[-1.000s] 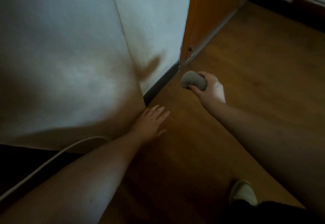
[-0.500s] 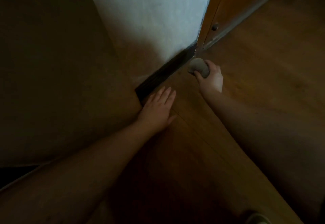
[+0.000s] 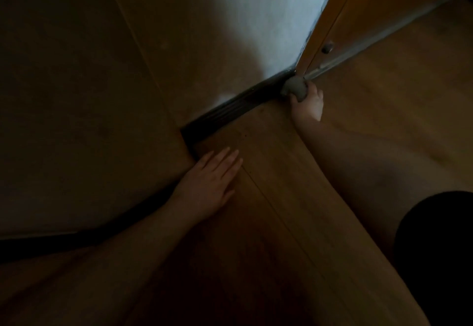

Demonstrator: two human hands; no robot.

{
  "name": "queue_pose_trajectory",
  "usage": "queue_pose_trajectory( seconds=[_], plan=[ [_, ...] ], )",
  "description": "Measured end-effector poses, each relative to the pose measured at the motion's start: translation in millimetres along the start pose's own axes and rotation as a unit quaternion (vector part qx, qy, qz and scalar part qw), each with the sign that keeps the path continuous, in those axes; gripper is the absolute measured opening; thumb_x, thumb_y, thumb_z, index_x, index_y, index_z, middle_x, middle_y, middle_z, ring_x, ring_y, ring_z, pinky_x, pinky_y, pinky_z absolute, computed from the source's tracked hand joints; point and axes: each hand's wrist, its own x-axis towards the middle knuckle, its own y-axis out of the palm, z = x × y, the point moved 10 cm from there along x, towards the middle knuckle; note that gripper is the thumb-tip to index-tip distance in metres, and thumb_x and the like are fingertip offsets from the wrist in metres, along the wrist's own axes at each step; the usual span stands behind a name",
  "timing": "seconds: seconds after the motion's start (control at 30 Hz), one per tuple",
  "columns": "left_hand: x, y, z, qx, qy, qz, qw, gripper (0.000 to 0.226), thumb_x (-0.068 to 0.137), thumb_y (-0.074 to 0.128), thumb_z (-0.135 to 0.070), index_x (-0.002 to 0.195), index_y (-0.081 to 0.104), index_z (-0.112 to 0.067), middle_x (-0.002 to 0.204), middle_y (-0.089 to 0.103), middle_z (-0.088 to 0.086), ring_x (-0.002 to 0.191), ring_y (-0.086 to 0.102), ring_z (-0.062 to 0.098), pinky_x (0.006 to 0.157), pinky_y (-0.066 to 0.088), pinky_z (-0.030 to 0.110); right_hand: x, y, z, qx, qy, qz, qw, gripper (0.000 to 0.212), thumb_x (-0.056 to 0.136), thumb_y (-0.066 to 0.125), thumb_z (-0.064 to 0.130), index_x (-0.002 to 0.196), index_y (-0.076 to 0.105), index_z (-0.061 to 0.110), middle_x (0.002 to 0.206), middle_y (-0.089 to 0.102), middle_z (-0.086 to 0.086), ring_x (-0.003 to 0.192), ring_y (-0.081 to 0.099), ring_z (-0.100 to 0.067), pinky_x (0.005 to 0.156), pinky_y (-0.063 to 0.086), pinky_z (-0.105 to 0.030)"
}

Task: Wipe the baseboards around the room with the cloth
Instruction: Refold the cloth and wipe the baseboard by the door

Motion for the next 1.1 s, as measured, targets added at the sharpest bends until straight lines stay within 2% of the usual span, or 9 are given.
queue_pose_trajectory(
  seconds=[0.13, 0.23, 0.3, 0.4, 0.57, 0.83, 0.9, 1.0, 1.1],
  plan=[
    [0.9, 26.9, -5.0, -0.017, -0.009, 0.042, 0.999, 0.09, 0.095, 0.026, -0.07, 0.154, -0.021, -0.02, 0.162, -0.026, 0.003, 0.15, -0.021, 0.021, 0.117, -0.016, 0.042, 14.1, 16.4, -6.2, -0.019, 0.023, 0.013, 0.999, 0.058, 0.096, 0.058, 0.023, 0.15, 0.037, 0.017, 0.148, 0.04, -0.01, 0.131, 0.043, -0.029, 0.104, 0.037, -0.035],
    [5.6, 45.4, -19.8, 0.004, 0.042, 0.081, 0.996, 0.109, 0.086, 0.038, -0.079, 0.154, -0.021, -0.018, 0.158, -0.031, 0.003, 0.149, -0.022, 0.022, 0.112, -0.023, 0.041, 11.7, 26.4, -8.7, 0.0, 0.036, 0.009, 0.999, 0.059, 0.096, 0.057, 0.023, 0.15, 0.035, 0.017, 0.148, 0.039, -0.01, 0.132, 0.042, -0.028, 0.106, 0.036, -0.035],
    [2.1, 61.5, -30.8, -0.004, 0.068, 0.116, 0.991, 0.114, 0.082, 0.045, -0.079, 0.154, -0.02, -0.018, 0.157, -0.031, 0.003, 0.149, -0.023, 0.022, 0.114, -0.022, 0.039, 8.1, 31.0, -7.8, 0.008, 0.039, 0.005, 0.999, 0.059, 0.096, 0.057, 0.023, 0.15, 0.034, 0.016, 0.149, 0.039, -0.009, 0.133, 0.041, -0.027, 0.108, 0.034, -0.034],
    [-10.3, 83.7, -37.4, -0.071, 0.043, 0.153, 0.985, 0.12, 0.079, 0.052, -0.079, 0.155, -0.02, -0.021, 0.159, -0.032, 0.003, 0.149, -0.021, 0.023, 0.118, -0.01, 0.041, -2.7, 42.0, -6.8, -0.013, 0.018, 0.015, 1.0, 0.057, 0.096, 0.058, 0.024, 0.148, 0.038, 0.013, 0.147, 0.041, -0.012, 0.133, 0.042, -0.029, 0.109, 0.033, -0.035],
    [-12.4, 86.9, -36.9, -0.095, 0.032, 0.128, 0.987, 0.119, 0.077, 0.05, -0.081, 0.155, -0.018, -0.023, 0.16, -0.031, 0.001, 0.148, -0.023, 0.02, 0.113, -0.018, 0.036, -27.7, 56.7, -0.5, -0.026, 0.0, 0.016, 1.0, 0.055, 0.093, 0.06, 0.02, 0.145, 0.042, 0.012, 0.142, 0.044, -0.014, 0.131, 0.041, -0.03, 0.113, 0.032, -0.038],
    [-11.0, 86.8, -37.7, -0.077, 0.036, 0.115, 0.99, 0.119, 0.075, 0.05, -0.083, 0.157, -0.012, -0.023, 0.163, -0.024, 0.002, 0.15, -0.018, 0.021, 0.114, -0.016, 0.034, -94.1, 88.2, 24.8, 0.031, -0.061, 0.058, 0.996, 0.055, 0.088, 0.067, 0.02, 0.14, 0.05, 0.014, 0.135, 0.05, -0.009, 0.125, 0.047, -0.025, 0.11, 0.037, -0.038],
    [-9.5, 86.3, -38.7, -0.067, 0.037, 0.118, 0.99, 0.119, 0.076, 0.049, -0.083, 0.157, -0.014, -0.021, 0.162, -0.024, 0.003, 0.15, -0.019, 0.022, 0.113, -0.018, 0.035, -111.1, 96.0, 31.9, 0.045, -0.076, 0.078, 0.993, 0.054, 0.087, 0.068, 0.021, 0.138, 0.052, 0.014, 0.132, 0.052, -0.009, 0.122, 0.049, -0.024, 0.108, 0.039, -0.037],
    [-11.1, 84.3, -41.0, -0.056, 0.034, 0.107, 0.992, 0.116, 0.08, 0.047, -0.08, 0.156, -0.014, -0.017, 0.162, -0.024, 0.005, 0.15, -0.018, 0.023, 0.115, -0.018, 0.038, -137.8, 110.3, 48.8, 0.041, -0.145, 0.128, 0.98, 0.052, 0.086, 0.069, 0.019, 0.136, 0.054, 0.012, 0.128, 0.055, -0.01, 0.117, 0.053, -0.025, 0.101, 0.041, -0.032],
    [-24.3, 89.7, -43.1, -0.063, 0.022, 0.088, 0.994, 0.1, 0.091, 0.037, -0.072, 0.156, -0.014, -0.015, 0.161, -0.026, 0.003, 0.15, -0.019, 0.02, 0.114, -0.02, 0.036, -147.3, 115.7, 55.2, 0.029, -0.173, 0.149, 0.973, 0.052, 0.084, 0.07, 0.018, 0.134, 0.056, 0.01, 0.123, 0.058, -0.012, 0.112, 0.055, -0.027, 0.094, 0.038, -0.027]
  ],
)
